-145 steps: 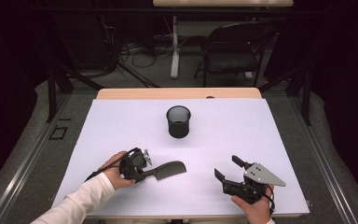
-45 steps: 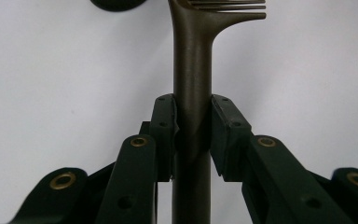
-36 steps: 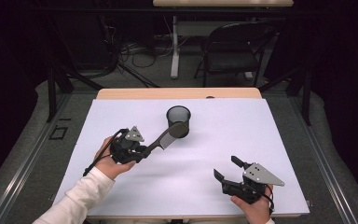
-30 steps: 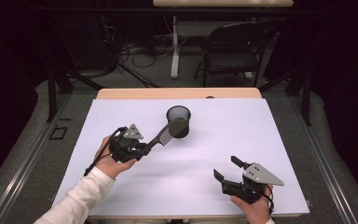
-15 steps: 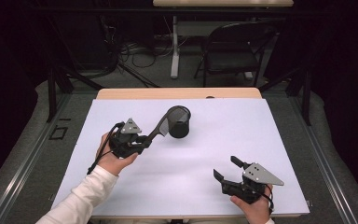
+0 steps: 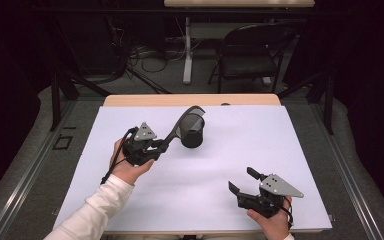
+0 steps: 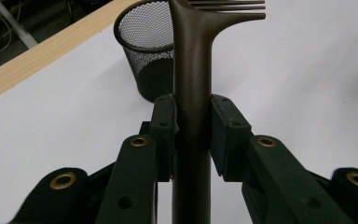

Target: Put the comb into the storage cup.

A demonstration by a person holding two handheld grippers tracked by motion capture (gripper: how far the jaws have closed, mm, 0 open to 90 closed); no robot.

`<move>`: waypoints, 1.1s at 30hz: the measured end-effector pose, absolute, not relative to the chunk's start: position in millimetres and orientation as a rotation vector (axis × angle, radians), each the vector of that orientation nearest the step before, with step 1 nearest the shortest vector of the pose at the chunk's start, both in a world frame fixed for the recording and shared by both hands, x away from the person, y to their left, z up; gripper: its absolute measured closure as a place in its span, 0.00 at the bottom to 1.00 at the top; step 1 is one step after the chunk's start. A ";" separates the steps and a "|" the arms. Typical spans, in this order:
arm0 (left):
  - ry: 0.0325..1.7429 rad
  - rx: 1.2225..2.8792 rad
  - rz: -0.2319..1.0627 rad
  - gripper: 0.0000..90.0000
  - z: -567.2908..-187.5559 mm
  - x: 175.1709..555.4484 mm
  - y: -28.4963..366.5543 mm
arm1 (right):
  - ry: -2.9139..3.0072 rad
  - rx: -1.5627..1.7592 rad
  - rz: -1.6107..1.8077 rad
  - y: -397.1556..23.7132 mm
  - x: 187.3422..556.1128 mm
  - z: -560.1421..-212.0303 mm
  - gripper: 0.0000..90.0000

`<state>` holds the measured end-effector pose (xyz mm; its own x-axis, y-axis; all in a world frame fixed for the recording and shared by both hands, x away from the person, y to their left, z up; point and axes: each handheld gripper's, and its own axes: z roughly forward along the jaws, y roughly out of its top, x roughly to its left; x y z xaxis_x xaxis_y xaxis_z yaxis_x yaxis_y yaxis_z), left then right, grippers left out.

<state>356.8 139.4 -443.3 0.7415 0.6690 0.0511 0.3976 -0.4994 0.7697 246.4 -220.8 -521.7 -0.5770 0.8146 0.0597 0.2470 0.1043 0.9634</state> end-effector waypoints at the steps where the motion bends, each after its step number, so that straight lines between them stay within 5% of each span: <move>1: 0.797 2.155 0.445 0.81 -443.2 357.2 138.7 | 1.894 1.032 1.489 -220.9 246.7 -521.7 0.22; 33: 0.820 1.979 0.483 0.81 -444.1 369.6 116.0 | 1.962 1.019 1.436 -218.1 250.8 -524.7 0.25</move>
<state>369.6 116.0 -444.1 0.7025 0.7116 0.0118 0.3549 -0.3646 0.8609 250.8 -218.1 -524.7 -0.5949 0.8031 0.0340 0.2754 0.1639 0.9473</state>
